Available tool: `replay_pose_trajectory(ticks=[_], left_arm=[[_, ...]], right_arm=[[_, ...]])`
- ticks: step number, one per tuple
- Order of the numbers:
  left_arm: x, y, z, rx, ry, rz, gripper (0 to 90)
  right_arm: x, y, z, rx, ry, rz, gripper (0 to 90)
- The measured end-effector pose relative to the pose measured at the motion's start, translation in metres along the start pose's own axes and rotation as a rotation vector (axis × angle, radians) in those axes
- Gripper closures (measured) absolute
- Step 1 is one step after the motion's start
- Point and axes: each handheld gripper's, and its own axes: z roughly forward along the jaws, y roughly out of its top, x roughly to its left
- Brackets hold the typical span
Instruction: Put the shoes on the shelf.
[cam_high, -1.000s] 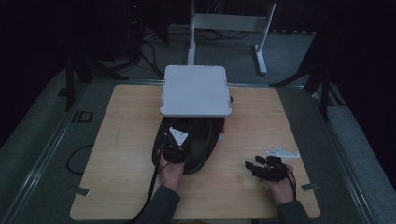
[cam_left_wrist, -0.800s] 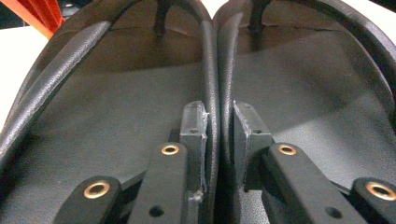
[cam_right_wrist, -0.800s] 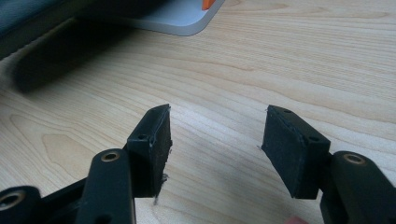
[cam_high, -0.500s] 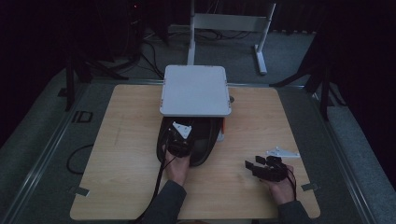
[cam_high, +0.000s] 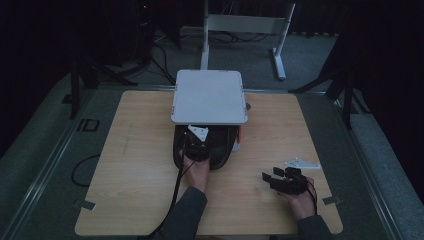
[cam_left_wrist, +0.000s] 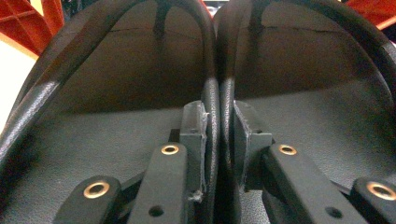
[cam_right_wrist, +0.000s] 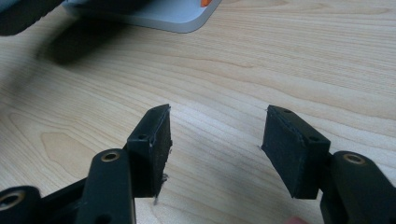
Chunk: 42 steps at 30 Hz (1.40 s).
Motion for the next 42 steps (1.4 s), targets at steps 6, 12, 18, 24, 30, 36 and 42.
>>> replay_pose_trajectory(ticks=[6, 12, 18, 24, 30, 36, 42], left_arm=[[-0.008, 0.002, 0.009, -0.025, 0.052, 0.001, 75.7], [-0.015, 0.007, 0.017, -0.038, 0.090, 0.010, 75.6], [-0.013, 0.012, 0.024, -0.055, 0.097, 0.001, 75.4], [-0.013, 0.012, 0.033, -0.065, 0.101, -0.004, 75.3], [-0.014, 0.017, 0.039, -0.083, 0.107, -0.006, 75.2], [-0.015, 0.022, 0.044, -0.099, 0.116, 0.005, 75.0], [-0.015, 0.022, 0.050, -0.117, 0.127, 0.008, 74.8]], right_arm=[[0.000, 0.000, 0.000, 0.002, 0.000, 0.001, 41.4], [0.000, 0.000, 0.000, 0.003, 0.001, 0.004, 41.4], [-0.001, -0.001, 0.000, 0.005, 0.003, 0.003, 41.4], [0.000, -0.001, 0.000, 0.005, 0.004, 0.004, 41.4], [-0.001, 0.000, 0.000, 0.004, 0.005, 0.006, 41.4], [-0.001, 0.000, 0.000, 0.003, 0.006, 0.007, 41.4], [-0.001, 0.000, 0.000, 0.002, 0.007, 0.009, 41.4]])
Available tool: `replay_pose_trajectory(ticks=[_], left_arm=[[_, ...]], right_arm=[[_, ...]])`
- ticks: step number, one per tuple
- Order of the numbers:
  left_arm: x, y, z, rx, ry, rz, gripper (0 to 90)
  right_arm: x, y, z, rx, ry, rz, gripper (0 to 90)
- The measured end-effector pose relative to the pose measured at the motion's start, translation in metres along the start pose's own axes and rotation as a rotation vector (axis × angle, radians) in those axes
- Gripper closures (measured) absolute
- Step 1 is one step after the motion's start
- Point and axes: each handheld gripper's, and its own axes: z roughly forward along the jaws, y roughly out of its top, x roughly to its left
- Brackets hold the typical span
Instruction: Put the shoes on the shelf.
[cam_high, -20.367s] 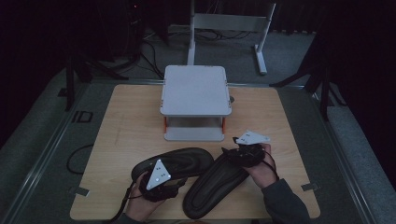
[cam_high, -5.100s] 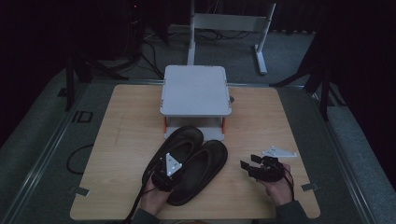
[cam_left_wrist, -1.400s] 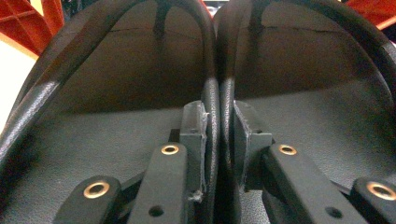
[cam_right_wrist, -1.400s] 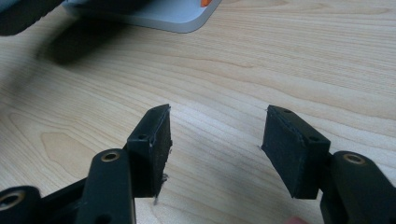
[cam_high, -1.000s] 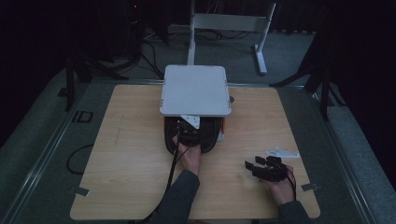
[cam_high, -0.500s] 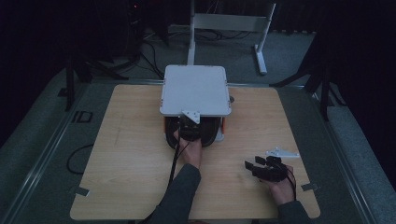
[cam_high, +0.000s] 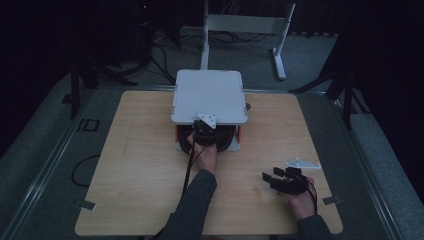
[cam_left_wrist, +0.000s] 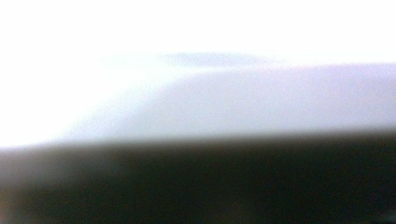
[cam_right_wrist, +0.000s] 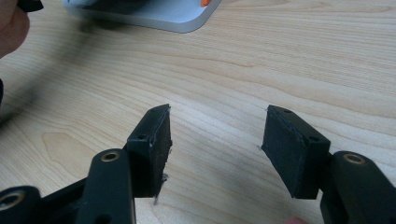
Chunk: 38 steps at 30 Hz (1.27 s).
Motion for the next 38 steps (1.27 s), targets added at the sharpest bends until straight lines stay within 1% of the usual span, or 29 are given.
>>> replay_pose_trajectory(ticks=[2, 3, 5, 6, 7, 9, 10, 12, 14, 17, 19, 21, 24, 28, 30, 32, 34, 36, 38], left_arm=[[-0.001, -0.002, 0.003, 0.002, 0.002, 0.002, 74.8], [-0.001, -0.003, 0.005, 0.007, 0.005, 0.010, 74.4], [-0.002, -0.006, 0.006, -0.005, 0.014, 0.030, 72.7], [-0.001, -0.006, 0.006, -0.008, 0.007, 0.033, 72.3], [-0.001, -0.006, 0.004, -0.016, 0.010, 0.035, 71.1], [0.001, -0.007, 0.000, -0.025, -0.013, 0.027, 62.7], [0.002, -0.007, -0.002, -0.025, -0.015, 0.026, 60.4], [0.006, -0.009, -0.006, -0.008, -0.039, 0.016, 58.2], [0.010, -0.011, -0.012, 0.013, -0.054, 0.036, 55.8], [0.017, -0.014, -0.021, 0.019, -0.096, 0.071, 52.4], [0.025, -0.015, -0.026, 0.029, -0.148, 0.072, 51.3], [0.032, -0.014, -0.032, 0.037, -0.181, 0.085, 50.3], [0.042, -0.013, -0.041, 0.041, -0.247, 0.113, 49.9], [0.056, -0.012, -0.051, 0.049, -0.339, 0.134, 49.8], [0.061, -0.012, -0.055, 0.063, -0.369, 0.166, 49.8], [0.066, -0.014, -0.058, 0.092, -0.419, 0.193, 49.6], [0.071, -0.017, -0.062, 0.103, -0.439, 0.224, 48.6], [0.076, -0.019, -0.067, 0.113, -0.454, 0.237, 48.4], [0.083, -0.021, -0.071, 0.112, -0.459, 0.233, 48.4]], right_arm=[[0.000, 0.000, 0.000, -0.001, 0.000, 0.000, 41.4], [0.000, 0.000, 0.000, -0.002, 0.000, -0.001, 41.4], [0.000, 0.000, 0.000, -0.003, 0.000, 0.000, 41.4], [0.000, 0.000, -0.001, -0.004, 0.000, -0.002, 41.4], [0.000, 0.000, -0.001, -0.003, 0.000, -0.001, 41.3], [0.000, 0.000, -0.001, -0.002, 0.001, -0.001, 41.2], [0.000, 0.000, -0.001, -0.001, 0.002, 0.000, 41.2], [0.000, 0.000, -0.001, -0.002, 0.000, -0.001, 41.2], [0.000, 0.000, -0.001, -0.003, 0.000, -0.001, 41.2], [0.000, 0.000, -0.001, -0.001, -0.001, -0.001, 41.2], [0.001, 0.000, 0.000, 0.001, -0.002, -0.005, 41.2], [0.001, -0.001, 0.000, 0.004, -0.001, -0.009, 41.2], [0.002, -0.001, 0.001, 0.007, -0.001, -0.013, 41.2], [0.002, -0.001, 0.001, 0.009, -0.002, -0.012, 41.2], [0.002, -0.001, 0.001, 0.010, -0.002, -0.011, 41.2], [0.002, -0.001, 0.002, 0.011, -0.002, -0.012, 41.2], [0.002, -0.001, 0.002, 0.011, -0.004, -0.013, 41.2], [0.001, -0.001, 0.002, 0.012, -0.005, -0.014, 41.2], [0.001, -0.001, 0.002, 0.013, -0.007, -0.016, 41.2]])
